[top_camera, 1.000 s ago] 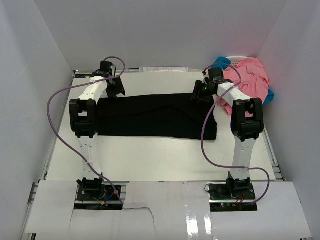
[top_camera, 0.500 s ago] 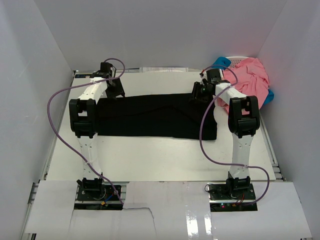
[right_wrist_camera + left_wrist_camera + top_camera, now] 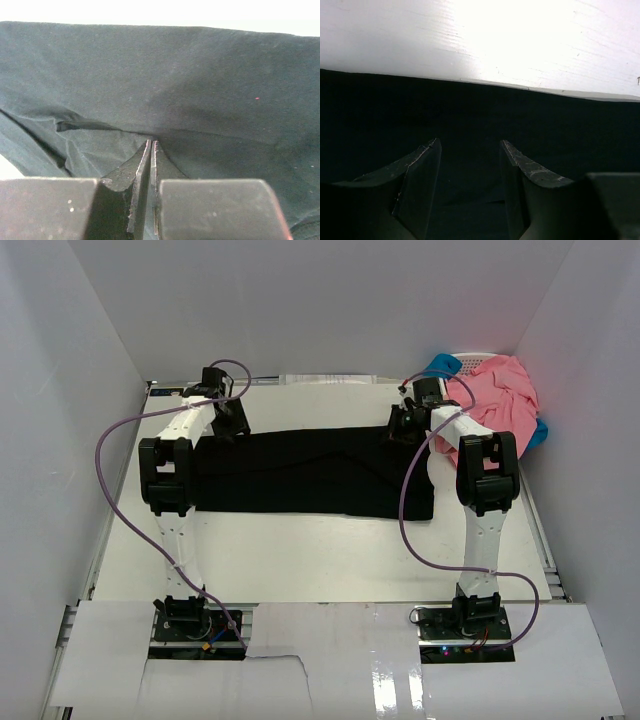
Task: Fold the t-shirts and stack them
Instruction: Fold the other side of the tshirt into a rectangle
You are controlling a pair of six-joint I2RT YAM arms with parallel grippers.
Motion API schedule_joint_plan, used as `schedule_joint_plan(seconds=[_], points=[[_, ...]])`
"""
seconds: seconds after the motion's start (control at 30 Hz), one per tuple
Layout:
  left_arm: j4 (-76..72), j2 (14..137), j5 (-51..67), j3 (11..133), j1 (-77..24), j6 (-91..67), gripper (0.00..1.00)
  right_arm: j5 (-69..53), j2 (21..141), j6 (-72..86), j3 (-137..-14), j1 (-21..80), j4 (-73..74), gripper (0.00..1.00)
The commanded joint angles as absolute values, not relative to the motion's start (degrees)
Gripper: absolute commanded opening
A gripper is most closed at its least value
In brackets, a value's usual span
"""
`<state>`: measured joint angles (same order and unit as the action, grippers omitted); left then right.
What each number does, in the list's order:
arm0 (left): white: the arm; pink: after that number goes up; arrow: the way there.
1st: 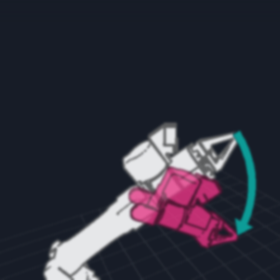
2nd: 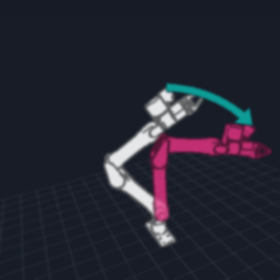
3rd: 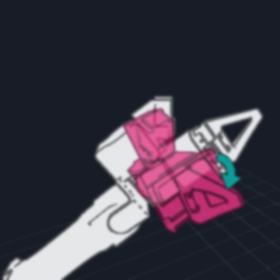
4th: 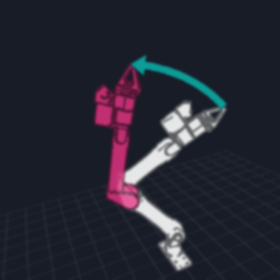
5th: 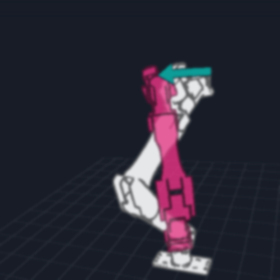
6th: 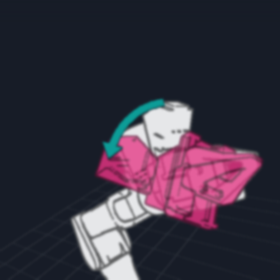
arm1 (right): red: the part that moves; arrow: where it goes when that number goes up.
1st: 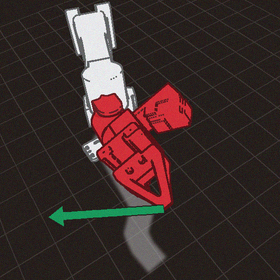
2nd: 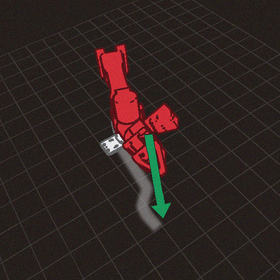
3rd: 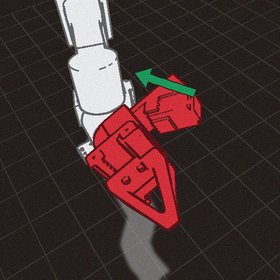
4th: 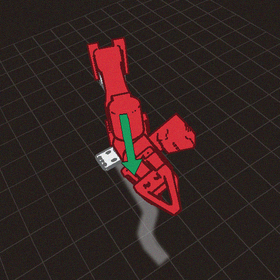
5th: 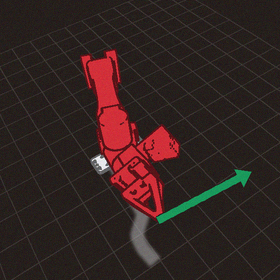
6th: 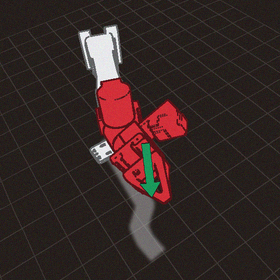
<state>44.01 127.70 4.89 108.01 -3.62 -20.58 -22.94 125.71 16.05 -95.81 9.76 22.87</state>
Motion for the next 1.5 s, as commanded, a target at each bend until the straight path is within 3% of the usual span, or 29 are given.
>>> schedule_joint_plan(seconds=[0.0,0.7,1.07,1.17,1.3,1.47], points=[[44.1,121.4,4.3,107.2,-4.0,-20.3,0.61,-26.4,121.7,16.2,-95.7,9.8,22.1,0.08],[43.3,121.5,4.1,105.6,-5.3,-20.7,0.61,-39.4,107.2,18.3,-69.6,16.2,15.9,0.08],[42.9,121.7,4.1,105.6,-5.4,-20.7,0.61,-39.5,104.9,22.1,-66.5,20.1,13.3,0.08],[42.9,121.8,4.2,105.5,-5.4,-20.6,0.61,-39.4,105.3,22.7,-66.4,20.5,13.4,0.37],[42.8,121.8,4.0,105.1,-5.4,-20.4,0.61,-38.4,103.7,23.0,-65.0,20.5,14.0,0.53],[42.9,121.5,3.7,105.0,-5.4,-20.3,0.61,-32.7,98.1,21.8,-64.2,20.2,15.0,0.57]])
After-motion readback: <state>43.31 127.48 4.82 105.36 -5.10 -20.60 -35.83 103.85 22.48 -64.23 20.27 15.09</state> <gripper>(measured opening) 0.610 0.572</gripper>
